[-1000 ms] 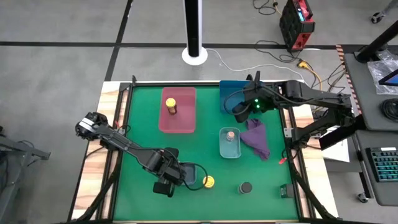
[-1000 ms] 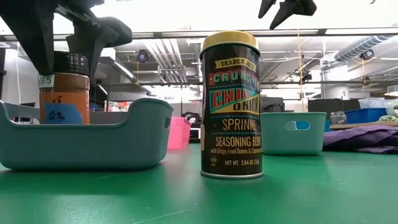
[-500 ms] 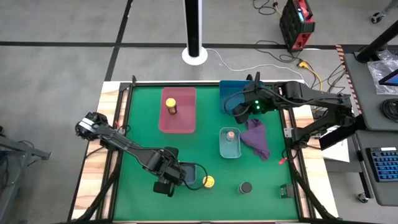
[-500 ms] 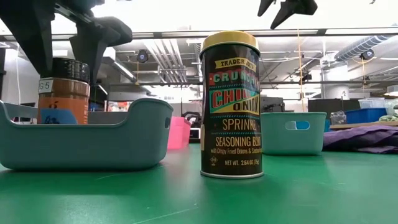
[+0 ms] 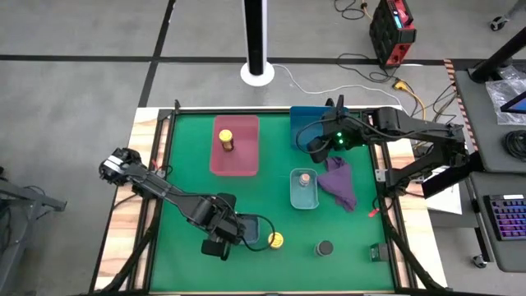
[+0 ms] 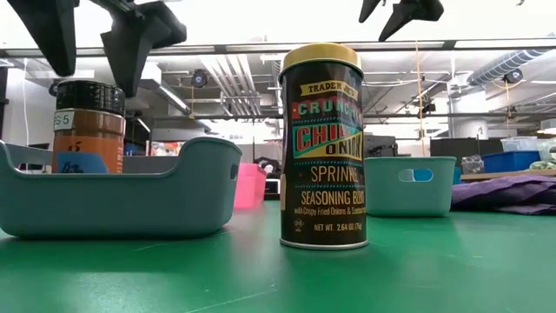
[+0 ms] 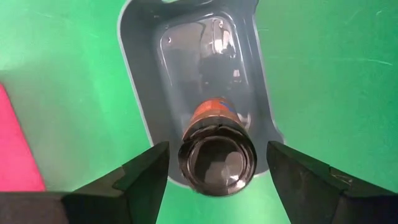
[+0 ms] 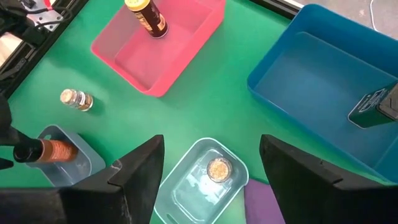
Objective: Sort spices by type
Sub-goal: Put the yellow seasoning bottle into the large pink bin
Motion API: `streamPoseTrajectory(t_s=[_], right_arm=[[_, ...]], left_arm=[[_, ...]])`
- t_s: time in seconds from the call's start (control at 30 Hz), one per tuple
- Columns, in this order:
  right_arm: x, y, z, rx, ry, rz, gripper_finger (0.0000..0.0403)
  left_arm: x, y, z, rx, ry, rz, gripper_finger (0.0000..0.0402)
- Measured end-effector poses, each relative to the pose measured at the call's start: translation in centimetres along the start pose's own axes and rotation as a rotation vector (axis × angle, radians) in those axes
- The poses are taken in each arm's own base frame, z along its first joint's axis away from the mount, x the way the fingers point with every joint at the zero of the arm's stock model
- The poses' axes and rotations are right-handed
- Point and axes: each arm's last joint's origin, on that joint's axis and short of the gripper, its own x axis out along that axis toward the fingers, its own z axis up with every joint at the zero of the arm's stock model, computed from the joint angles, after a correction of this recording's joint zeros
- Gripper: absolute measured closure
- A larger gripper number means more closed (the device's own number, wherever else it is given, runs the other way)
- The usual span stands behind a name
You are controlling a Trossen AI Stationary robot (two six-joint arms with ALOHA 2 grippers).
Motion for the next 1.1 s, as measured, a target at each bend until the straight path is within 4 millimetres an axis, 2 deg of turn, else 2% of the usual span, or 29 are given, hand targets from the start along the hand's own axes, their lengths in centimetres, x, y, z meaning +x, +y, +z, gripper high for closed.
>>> streamPoseTrajectory(t_s=[0.33,0.57,0.67,0.8,0.97,1.1], right_arm=[[0.0,0.0,0.0,-0.019,-0.012,-0.011,0.0165],[-0.3,0.2,0.3,-0.058,-0.034,0.008,0.0165],[-0.8,1.0,0.3,-0.093,-0.066,0.057,0.0163],[-1.8,2.6,0.0,-0.167,-0.131,0.151,0.0169],[-3.0,4.9,-1.4,-0.281,-0.189,0.265,0.0179],[-3.0,6.9,-3.4,-0.357,-0.157,0.328,0.0183]], left_arm=[[-1.8,0.1,0.2,0.041,0.009,0.016,0.0150],[-3.5,0.5,0.1,0.062,0.026,0.099,0.0150],[-5.8,1.1,-0.3,0.075,-0.017,0.177,0.0150],[-10.1,2.4,-1.9,0.052,-0.113,0.268,0.0150],[-15.8,3.9,-4.8,-0.079,-0.326,0.238,0.0150],[-18.7,5.0,-7.4,-0.236,-0.486,0.257,0.0150]])
